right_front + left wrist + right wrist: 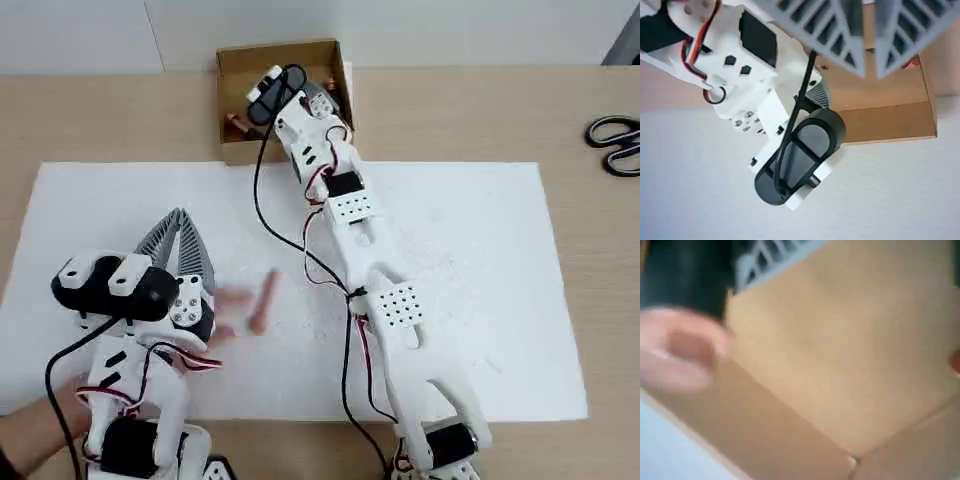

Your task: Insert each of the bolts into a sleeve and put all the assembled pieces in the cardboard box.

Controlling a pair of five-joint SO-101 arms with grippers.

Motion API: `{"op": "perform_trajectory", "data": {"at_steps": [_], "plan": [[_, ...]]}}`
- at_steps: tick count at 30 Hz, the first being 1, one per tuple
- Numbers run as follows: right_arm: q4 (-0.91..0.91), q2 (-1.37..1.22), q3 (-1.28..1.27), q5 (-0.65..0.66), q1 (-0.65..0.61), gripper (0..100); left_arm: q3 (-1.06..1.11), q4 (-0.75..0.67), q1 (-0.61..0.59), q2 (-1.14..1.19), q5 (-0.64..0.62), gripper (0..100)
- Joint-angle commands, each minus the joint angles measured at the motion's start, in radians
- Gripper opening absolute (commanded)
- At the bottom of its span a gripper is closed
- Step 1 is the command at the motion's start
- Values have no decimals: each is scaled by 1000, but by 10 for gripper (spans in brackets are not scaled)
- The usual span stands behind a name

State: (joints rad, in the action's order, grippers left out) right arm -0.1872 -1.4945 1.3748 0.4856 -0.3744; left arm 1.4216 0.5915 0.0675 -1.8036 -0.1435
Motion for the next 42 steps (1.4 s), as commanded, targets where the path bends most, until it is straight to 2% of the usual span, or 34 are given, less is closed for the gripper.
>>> {"op": "perform_trajectory", "data": {"at_steps": [1, 8, 13, 19, 24, 30, 35, 39, 42], "plan": [[-1, 19, 64, 11, 18, 173, -4, -20, -9, -15, -2, 6], [8, 25, 80, 11, 18, 175, -4, -20, -9, -15, -2, 6], [-36, 88, 282, 11, 16, 173, -4, -20, -9, -15, -2, 6], [-503, 326, 310, -14, 16, 174, -4, -20, -9, -15, -2, 6], [-872, 608, 308, -206, -18, 173, -5, -20, -9, -15, -2, 6], [-1267, 875, 307, -305, -15, 173, -5, -20, -8, -15, -2, 6], [-1478, 1000, 307, -428, -15, 173, -4, -20, -6, -15, -2, 6], [-1511, 1029, 270, -436, 8, 173, -4, -18, -8, -15, -2, 6], [-1515, 1029, 126, -402, 8, 173, -4, -18, -8, -15, -2, 6]]}}
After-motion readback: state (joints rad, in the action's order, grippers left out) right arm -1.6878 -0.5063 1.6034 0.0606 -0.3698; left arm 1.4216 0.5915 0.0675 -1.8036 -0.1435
